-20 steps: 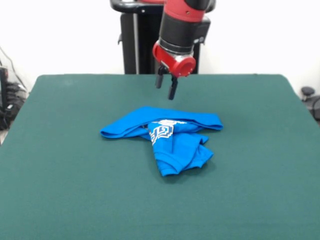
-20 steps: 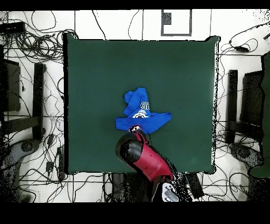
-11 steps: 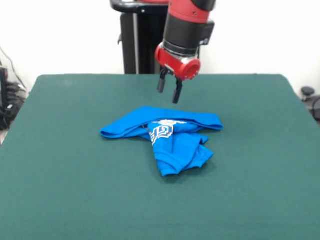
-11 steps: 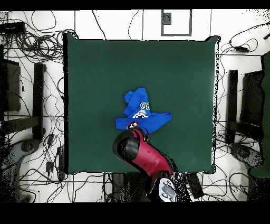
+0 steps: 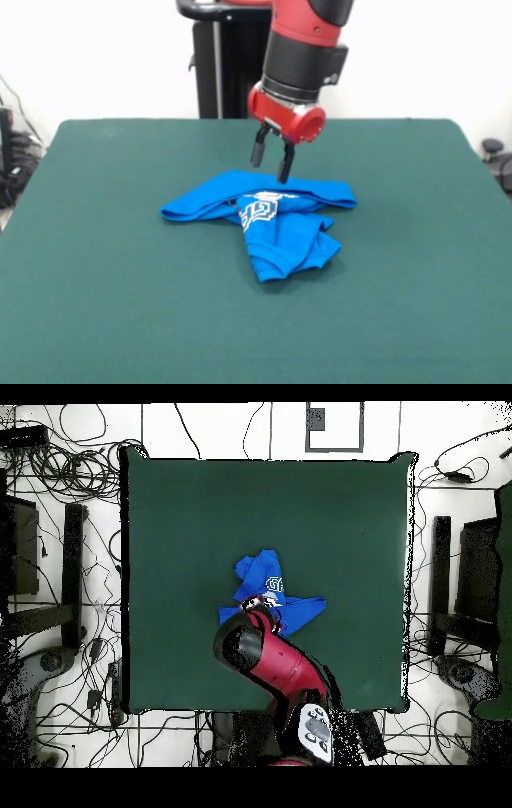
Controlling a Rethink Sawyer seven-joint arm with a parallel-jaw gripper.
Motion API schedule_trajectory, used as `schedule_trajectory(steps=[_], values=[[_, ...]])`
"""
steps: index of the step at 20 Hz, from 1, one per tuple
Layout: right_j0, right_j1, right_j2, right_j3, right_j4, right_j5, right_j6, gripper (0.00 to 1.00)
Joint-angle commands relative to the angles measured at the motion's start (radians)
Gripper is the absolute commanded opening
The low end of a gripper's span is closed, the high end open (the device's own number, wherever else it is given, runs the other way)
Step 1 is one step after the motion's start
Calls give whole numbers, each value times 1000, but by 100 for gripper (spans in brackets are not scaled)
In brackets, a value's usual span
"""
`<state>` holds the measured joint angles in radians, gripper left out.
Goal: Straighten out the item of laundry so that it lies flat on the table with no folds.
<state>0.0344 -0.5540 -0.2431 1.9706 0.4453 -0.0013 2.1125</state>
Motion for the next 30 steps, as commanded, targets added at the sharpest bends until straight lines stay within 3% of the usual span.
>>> schedule_trajectory(steps=[1,9,16,23,26,30], values=[[38,37,76,-108,42,90,157,100],[33,40,83,-99,49,85,184,100],[-37,5,161,-74,-83,72,66,100],[115,37,-13,-60,147,148,317,100],[177,64,-79,-84,212,200,363,100],[204,86,-92,-80,273,178,385,100]])
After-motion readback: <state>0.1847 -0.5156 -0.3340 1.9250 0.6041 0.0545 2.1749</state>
